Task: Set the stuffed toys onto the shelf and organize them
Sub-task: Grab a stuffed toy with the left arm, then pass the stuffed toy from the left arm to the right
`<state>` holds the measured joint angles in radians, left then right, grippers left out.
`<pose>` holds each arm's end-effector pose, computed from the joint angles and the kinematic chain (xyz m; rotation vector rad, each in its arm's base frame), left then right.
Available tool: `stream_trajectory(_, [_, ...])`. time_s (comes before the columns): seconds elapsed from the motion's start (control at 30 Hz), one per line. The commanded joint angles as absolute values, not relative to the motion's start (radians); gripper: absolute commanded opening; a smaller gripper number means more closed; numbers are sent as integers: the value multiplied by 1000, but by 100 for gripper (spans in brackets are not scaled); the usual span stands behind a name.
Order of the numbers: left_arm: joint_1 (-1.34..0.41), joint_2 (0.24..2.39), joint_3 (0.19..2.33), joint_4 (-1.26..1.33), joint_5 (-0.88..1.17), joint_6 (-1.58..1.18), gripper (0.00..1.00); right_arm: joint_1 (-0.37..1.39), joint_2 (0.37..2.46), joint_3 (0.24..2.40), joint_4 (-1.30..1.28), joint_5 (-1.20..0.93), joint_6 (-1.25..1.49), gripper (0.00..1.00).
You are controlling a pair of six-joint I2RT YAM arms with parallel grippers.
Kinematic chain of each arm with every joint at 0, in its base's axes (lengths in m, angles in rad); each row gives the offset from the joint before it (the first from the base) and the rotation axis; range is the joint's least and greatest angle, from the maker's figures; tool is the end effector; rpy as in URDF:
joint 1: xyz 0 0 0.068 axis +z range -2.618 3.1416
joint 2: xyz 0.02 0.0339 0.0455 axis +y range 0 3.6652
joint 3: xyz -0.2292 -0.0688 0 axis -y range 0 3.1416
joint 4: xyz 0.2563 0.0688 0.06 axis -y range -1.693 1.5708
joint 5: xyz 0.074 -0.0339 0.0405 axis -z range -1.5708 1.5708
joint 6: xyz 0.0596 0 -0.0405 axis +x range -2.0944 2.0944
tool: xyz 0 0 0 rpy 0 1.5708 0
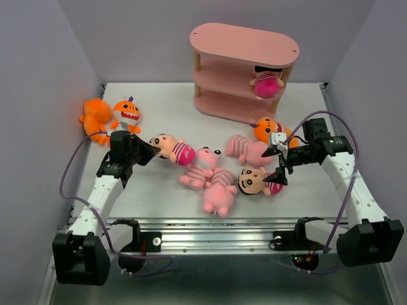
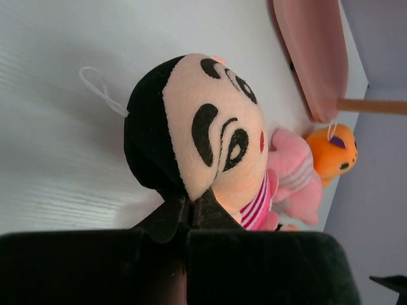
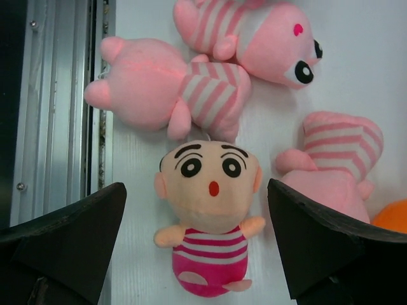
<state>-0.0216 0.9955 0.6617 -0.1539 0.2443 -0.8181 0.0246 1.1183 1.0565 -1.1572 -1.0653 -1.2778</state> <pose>0.2732 -0.0203 0.2167 -0.6802 2.0218 -0.7601 0.2134 0.0574 0.2671 -1.4689 1.5592 0.7953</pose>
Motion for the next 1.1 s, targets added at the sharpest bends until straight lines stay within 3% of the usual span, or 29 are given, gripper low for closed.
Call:
stream_trajectory(0.0, [-159, 994, 702, -126, 276, -880, 0, 210, 1129, 1111, -990, -979, -1125, 97])
stream_trajectory(0.27, [-408, 1058, 759, -81, 181, -1123, 0, 743, 1170, 1135, -721, -565, -884, 96])
stream_trajectory(0.47, [-514, 1149, 808, -87, 150, -1253, 0, 900, 1244, 1170, -634, -259, -851, 93])
stream_trajectory(0.87, [-569, 1229, 902, -86, 176, -1312, 0, 1002, 1295, 1008, -324, 288, -909, 87])
stream_trajectory(1.07, [-569, 1221, 882, -66, 201, -1319, 0, 1011, 1310, 943, -241, 382, -957, 80])
